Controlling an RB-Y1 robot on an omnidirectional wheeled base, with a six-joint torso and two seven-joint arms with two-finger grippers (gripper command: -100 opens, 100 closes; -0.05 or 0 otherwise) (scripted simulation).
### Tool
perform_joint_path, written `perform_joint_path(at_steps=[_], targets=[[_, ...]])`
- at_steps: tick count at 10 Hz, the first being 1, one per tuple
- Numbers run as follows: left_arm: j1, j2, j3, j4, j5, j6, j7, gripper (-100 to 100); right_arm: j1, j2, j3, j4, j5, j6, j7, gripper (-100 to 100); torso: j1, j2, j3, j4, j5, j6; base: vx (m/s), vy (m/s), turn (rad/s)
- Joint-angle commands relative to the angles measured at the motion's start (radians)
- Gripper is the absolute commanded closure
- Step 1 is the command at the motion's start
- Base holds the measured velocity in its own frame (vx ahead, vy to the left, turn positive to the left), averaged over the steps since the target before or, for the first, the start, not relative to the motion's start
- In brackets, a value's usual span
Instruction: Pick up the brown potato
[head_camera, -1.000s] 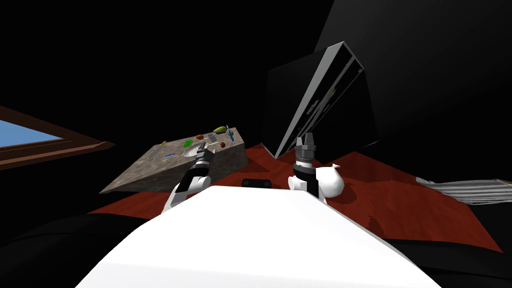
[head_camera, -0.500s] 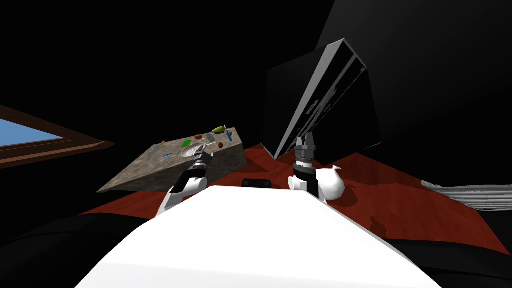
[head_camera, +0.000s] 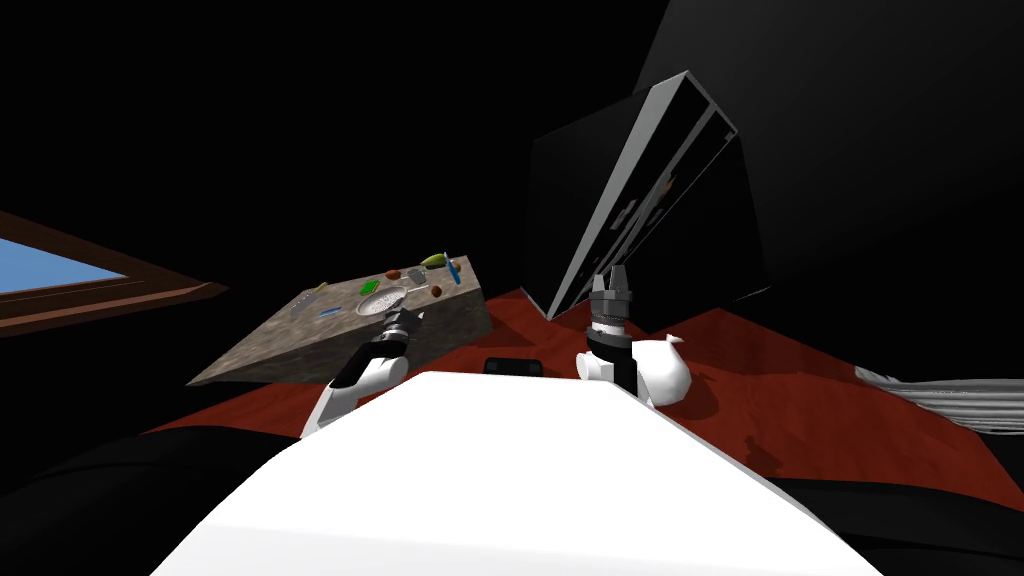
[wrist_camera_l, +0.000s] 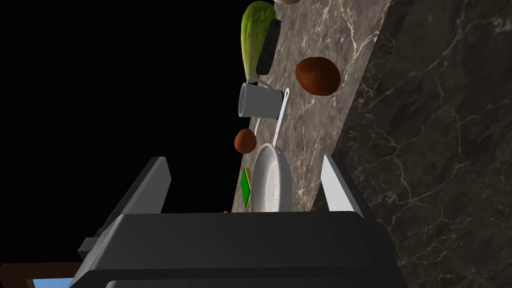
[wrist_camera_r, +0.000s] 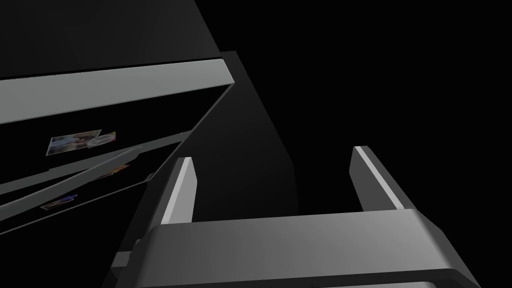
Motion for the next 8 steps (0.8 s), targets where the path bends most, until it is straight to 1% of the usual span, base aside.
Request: perform_joint_path(at_steps=[1,2,3,4,5,6,7,8], targets=[[0.012,0.001,0.037,0.002,0.029,0.050,0.025,-100,0.000,0.000,0.000,0.000,0.000,0.000,0.000,0,0.000,0.000,0.000,0.000,0.000,0.000,0.049,-0.080,0.032],[0.012,0.001,0.037,0.002,0.029,0.074,0.025,-100,0.000,0.000,0.000,0.000,0.000,0.000,0.000,0,-0.002,-0.001,0.000,0.000,0.000,0.000,0.042,-0.079,0.039],[0.022,0.002,0.072,0.010,0.057,0.106,0.052,-100,0.000,0.000,0.000,0.000,0.000,0.000,0.000,0,-0.002,-0.001,0.000,0.000,0.000,0.000,0.034,-0.093,0.053],[0.022,0.002,0.072,0.010,0.057,0.131,0.052,-100,0.000,0.000,0.000,0.000,0.000,0.000,0.000,0,-0.003,0.000,0.000,0.000,0.000,0.000,0.052,-0.088,0.036],[0.032,0.004,0.107,0.017,0.085,0.164,0.080,-100,0.000,0.000,0.000,0.000,0.000,0.000,0.000,0,-0.002,-0.001,-0.001,0.000,-0.001,0.000,0.090,-0.100,0.040],[0.032,0.004,0.107,0.017,0.085,0.198,0.080,-100,0.000,0.000,0.000,0.000,0.000,0.000,0.000,0,-0.003,-0.003,-0.002,-0.001,-0.001,0.000,0.076,-0.091,0.039],[0.042,0.007,0.143,0.025,0.113,0.229,0.109,-100,0.000,0.000,0.000,0.000,0.000,0.000,0.000,0,-0.003,-0.003,-0.002,-0.001,-0.001,0.000,0.073,-0.090,0.043],[0.042,0.007,0.143,0.025,0.113,0.253,0.109,-100,0.000,0.000,0.000,0.000,0.000,0.000,0.000,0,-0.002,-0.003,-0.002,-0.001,0.000,0.000,0.067,-0.069,0.039]])
